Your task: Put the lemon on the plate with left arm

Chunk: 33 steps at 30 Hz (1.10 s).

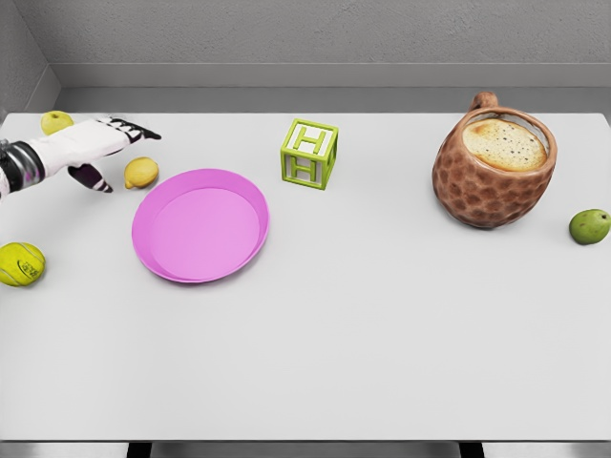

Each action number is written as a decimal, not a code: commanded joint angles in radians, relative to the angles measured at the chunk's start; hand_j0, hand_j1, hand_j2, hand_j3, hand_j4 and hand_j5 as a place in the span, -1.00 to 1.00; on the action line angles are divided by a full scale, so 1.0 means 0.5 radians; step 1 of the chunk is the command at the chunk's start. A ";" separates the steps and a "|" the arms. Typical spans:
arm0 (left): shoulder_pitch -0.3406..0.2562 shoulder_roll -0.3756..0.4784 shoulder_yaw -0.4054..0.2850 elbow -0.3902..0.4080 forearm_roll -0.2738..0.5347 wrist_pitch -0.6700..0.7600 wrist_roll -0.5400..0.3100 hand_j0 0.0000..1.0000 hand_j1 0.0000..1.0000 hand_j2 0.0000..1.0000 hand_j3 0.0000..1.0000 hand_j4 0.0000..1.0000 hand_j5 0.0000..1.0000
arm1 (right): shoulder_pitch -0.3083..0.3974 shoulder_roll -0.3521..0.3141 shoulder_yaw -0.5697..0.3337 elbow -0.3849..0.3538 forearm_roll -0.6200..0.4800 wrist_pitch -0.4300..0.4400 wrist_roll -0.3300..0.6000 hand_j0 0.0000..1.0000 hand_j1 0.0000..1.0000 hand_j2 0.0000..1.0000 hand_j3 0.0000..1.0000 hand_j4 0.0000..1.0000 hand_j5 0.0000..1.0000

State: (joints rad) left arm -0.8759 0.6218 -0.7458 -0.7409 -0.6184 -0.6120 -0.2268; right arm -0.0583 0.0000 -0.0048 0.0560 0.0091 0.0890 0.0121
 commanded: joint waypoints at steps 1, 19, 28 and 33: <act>-0.003 -0.022 -0.018 0.009 -0.018 0.002 -0.050 1.00 1.00 1.00 1.00 1.00 1.00 | 0.003 0.000 0.000 0.001 0.000 0.000 0.000 1.00 1.00 1.00 1.00 1.00 1.00; -0.043 -0.108 -0.015 0.101 -0.067 0.002 -0.053 1.00 1.00 1.00 1.00 1.00 1.00 | 0.000 0.000 0.000 -0.002 0.000 0.000 0.000 1.00 1.00 1.00 1.00 1.00 1.00; -0.061 -0.133 -0.018 0.132 -0.076 0.002 -0.059 1.00 1.00 1.00 1.00 1.00 1.00 | 0.000 0.000 0.000 0.001 0.000 0.000 0.000 1.00 1.00 1.00 1.00 1.00 1.00; -0.071 -0.145 -0.015 0.135 -0.116 0.002 -0.059 1.00 1.00 1.00 1.00 1.00 1.00 | 0.000 0.000 0.000 -0.002 0.000 0.000 0.000 1.00 1.00 1.00 1.00 1.00 1.00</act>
State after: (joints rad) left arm -0.9112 0.5524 -0.7563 -0.6740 -0.6746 -0.6122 -0.2565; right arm -0.0583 0.0000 -0.0048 0.0555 0.0091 0.0890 0.0121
